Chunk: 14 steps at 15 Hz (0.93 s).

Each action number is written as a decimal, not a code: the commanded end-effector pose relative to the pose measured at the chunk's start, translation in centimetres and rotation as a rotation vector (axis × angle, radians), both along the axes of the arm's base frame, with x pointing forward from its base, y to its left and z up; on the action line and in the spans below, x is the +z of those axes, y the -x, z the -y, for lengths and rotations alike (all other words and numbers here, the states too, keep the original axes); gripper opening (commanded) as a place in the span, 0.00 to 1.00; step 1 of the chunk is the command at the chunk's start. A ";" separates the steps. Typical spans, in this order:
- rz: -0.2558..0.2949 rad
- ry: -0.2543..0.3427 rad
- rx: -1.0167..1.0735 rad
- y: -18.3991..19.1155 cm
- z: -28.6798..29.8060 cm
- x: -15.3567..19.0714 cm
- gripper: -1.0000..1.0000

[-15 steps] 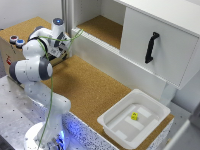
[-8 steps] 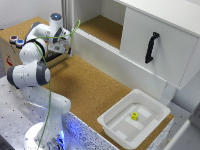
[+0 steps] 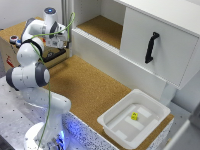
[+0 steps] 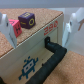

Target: Grasp the drawer handle, then close it

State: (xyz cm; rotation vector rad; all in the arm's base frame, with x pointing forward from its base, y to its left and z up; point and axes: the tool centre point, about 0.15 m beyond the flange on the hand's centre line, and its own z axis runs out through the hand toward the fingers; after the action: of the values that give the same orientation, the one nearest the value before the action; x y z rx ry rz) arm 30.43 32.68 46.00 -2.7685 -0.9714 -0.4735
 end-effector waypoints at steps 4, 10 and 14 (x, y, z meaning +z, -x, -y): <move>0.018 0.059 0.173 5.6 -2.3 3.2 1.00; 0.084 0.176 0.363 8.3 -10.5 5.9 1.00; 0.034 0.225 0.434 8.4 -17.4 6.5 1.00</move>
State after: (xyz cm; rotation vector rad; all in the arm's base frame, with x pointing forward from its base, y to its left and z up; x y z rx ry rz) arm 21.11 40.73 50.96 -2.5233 -1.4949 -0.5522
